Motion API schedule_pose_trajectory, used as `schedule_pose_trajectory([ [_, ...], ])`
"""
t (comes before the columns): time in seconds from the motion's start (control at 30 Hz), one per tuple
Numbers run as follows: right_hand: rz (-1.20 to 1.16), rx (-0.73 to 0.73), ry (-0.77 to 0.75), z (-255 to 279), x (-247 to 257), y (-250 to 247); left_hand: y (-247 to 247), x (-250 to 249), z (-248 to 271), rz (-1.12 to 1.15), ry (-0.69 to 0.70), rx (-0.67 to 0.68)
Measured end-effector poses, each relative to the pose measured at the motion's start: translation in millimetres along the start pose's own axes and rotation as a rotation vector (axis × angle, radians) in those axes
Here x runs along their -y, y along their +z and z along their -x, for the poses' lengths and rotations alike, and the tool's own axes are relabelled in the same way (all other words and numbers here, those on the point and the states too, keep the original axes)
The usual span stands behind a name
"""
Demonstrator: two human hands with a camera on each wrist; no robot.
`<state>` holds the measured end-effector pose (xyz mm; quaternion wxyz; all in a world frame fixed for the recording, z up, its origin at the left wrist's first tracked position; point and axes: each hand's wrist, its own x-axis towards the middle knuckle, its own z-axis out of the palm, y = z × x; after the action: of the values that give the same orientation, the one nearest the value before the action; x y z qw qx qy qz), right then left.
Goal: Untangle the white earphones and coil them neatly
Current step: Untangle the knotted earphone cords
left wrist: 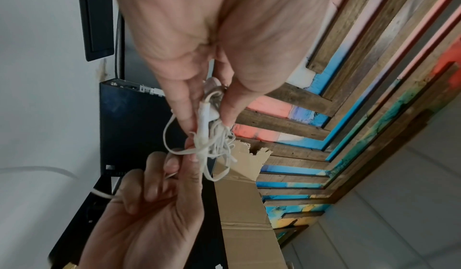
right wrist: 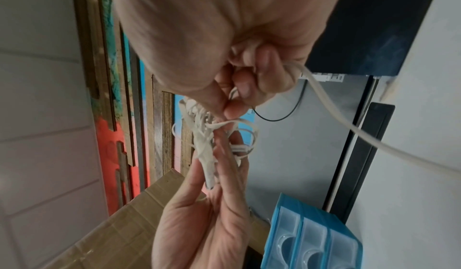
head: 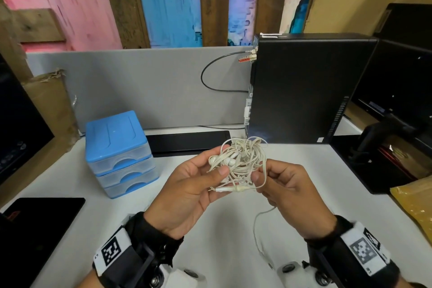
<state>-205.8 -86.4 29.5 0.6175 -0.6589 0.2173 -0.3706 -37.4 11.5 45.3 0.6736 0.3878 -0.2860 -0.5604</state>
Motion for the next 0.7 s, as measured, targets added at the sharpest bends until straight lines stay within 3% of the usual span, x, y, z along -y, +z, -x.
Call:
schedule_pose_trajectory([
  [0.23, -0.021, 0.057, 0.07, 3.2, -0.5, 5.0, 2.7, -3.0, 0.6, -0.02, 0.063, -0.021],
  [0.7, -0.211, -0.003, 0.187, 11.0, 5.3, 18.3, 3.4, 4.0, 2.4, -0.144, 0.149, -0.111],
])
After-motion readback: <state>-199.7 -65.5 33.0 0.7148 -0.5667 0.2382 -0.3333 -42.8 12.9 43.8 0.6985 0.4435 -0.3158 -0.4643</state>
